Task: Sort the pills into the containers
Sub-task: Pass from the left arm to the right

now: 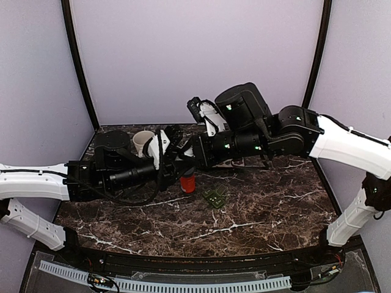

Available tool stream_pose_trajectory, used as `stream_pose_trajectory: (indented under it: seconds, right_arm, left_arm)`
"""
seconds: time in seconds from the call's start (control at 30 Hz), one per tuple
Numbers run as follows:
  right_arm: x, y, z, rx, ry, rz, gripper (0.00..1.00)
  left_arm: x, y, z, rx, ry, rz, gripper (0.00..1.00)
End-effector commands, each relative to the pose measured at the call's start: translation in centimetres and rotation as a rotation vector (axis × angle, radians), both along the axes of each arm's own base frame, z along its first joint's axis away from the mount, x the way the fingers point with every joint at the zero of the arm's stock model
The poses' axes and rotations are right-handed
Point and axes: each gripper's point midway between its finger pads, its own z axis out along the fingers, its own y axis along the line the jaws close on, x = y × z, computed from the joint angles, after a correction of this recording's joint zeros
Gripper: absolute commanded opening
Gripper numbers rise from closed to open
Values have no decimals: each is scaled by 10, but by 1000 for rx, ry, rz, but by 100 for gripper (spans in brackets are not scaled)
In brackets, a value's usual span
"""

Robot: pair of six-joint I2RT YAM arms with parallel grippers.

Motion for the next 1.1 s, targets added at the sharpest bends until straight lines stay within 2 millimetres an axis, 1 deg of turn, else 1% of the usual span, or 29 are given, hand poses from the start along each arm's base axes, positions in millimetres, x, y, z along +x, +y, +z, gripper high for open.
stream_pose_trajectory:
  seconds: [0.0,0.1,0.23,0.33,0.4,0.5,0.67,0.83,0.9,0.97,1.0,1.07]
  right_arm:
    - [13,-11,13,46,-53,-58,7]
    - [20,-18,14,53,-66,-86,7]
    - [30,-26,12,54,-79,-125,6]
    - [38,-34,4,26,-90,-164,6]
    - [49,-44,-9,-16,-95,-212,6]
    - [72,-69,-39,-103,-81,-310,6]
    - [102,-116,-92,-238,-40,-459,6]
    - [123,-154,-137,-340,14,-556,6]
    - [129,-167,-155,-374,38,-580,6]
    - [137,-176,-167,-389,58,-602,6]
    - [137,-185,-183,-418,79,-611,6]
    - [141,-196,-202,-441,109,-625,6]
  left_arm:
    - [2,13,6,-29,-4,51,44]
    - [5,17,-1,-21,9,73,52]
    - [7,22,-9,-13,25,103,57]
    - [12,28,-15,-10,37,142,59]
    - [14,33,-19,-12,47,170,59]
    - [15,41,-24,-27,66,203,60]
    - [17,51,-32,-52,96,244,60]
    - [18,60,-44,-73,128,283,60]
    - [18,62,-52,-77,145,292,60]
    - [17,64,-59,-80,164,296,60]
    - [17,65,-63,-82,171,298,59]
    - [16,67,-71,-80,190,301,58]
